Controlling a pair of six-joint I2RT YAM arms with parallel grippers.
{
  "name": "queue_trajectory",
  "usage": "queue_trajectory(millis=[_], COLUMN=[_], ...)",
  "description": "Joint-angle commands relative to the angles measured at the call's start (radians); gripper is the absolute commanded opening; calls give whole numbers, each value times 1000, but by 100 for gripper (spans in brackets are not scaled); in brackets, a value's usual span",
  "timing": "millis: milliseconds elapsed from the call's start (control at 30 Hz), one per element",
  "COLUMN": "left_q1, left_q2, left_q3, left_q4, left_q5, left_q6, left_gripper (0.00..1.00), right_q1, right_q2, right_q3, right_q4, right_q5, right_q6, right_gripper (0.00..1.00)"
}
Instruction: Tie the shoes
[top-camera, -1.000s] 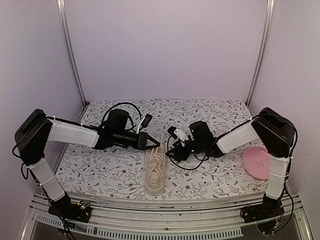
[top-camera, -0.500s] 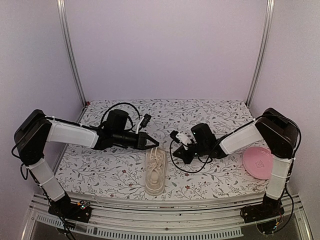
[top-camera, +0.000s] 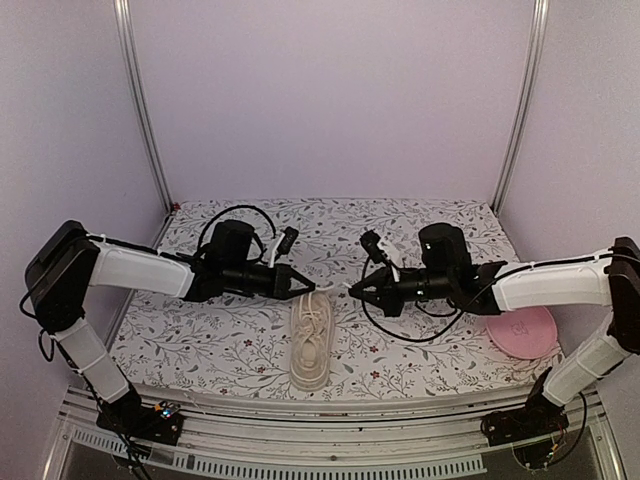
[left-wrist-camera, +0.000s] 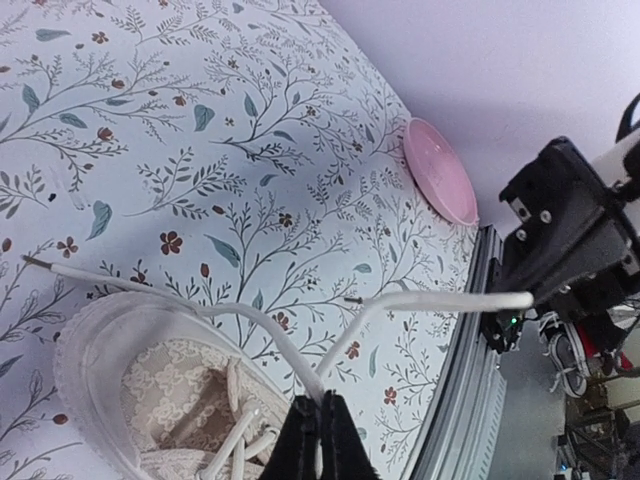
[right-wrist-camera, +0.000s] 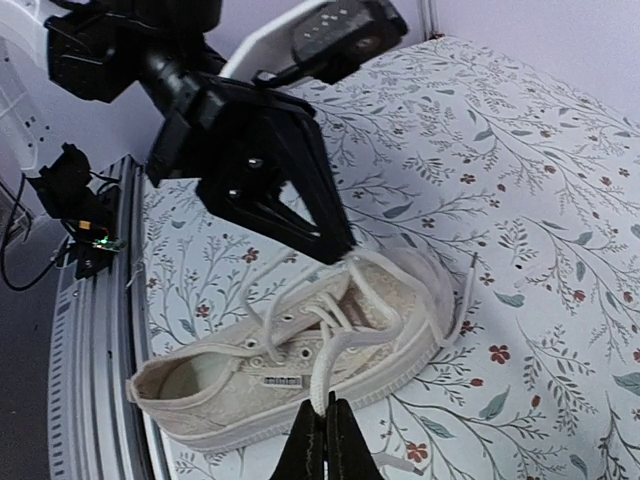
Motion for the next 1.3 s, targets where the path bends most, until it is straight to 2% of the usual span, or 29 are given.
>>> queue_trajectory(millis=[0, 267, 467, 500, 567, 667, 767, 900, 1000, 1100, 1267], left_q1=[-11, -19, -20, -21, -20, -20, -20, -19, -20, -20, -20], left_q2=[-29, -28, -36, -39, -44, -55, -65, -73, -71, -70, -68], left_q3=[-13, -28, -50, -54, -62, -74, -76, -77, -73, -76, -78], left_q4=[35, 63, 103, 107, 110, 108, 107, 114, 115, 115, 112], left_q5=[-14, -13, 26, 32, 42, 45, 57, 86, 104, 104, 102], left_q6=[-9, -25, -32, -29, -24, -11, 6, 28, 43, 46, 45], left_gripper=[0, 0, 0, 0, 0, 0, 0, 0, 0, 0, 0], right_q1=[90, 329, 397, 398, 399, 396, 362, 232, 98, -1, -24], right_q2=[-40, 100, 264, 285, 306, 243, 113, -66, -112, -68, 92], right_q3=[-18, 104, 215, 231, 249, 223, 151, 28, -10, 12, 75], right_q4=[29, 80, 108, 108, 100, 75, 27, 8, 11, 12, 44], right_q5=[-120, -88, -54, -52, -33, 11, 59, 32, -32, -81, -205], right_q6=[119, 186, 212, 222, 228, 210, 172, 132, 102, 112, 144], right_gripper=[2, 2, 3, 9, 29, 55, 71, 88, 91, 89, 82])
